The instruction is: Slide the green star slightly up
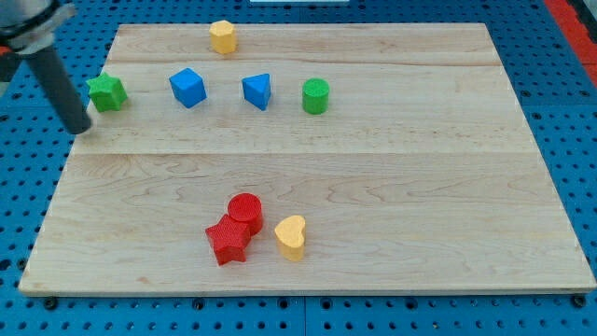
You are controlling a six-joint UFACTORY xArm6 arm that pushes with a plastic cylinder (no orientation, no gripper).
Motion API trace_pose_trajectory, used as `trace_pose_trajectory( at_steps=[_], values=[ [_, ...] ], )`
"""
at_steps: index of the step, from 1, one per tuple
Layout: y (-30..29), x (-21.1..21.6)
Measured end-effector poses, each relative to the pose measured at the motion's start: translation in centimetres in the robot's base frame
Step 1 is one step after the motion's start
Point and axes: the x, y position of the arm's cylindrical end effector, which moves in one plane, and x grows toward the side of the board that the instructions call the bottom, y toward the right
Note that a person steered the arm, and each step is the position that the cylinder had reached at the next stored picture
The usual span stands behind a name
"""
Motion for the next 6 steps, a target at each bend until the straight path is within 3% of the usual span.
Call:
trace_pose_trajectory(
  at_steps=[2,4,5,6],
  values=[
    [2.0,-3.7],
    [6.3,-4.6],
    [6.7,-2.4],
    [15.8,1.1]
  ],
)
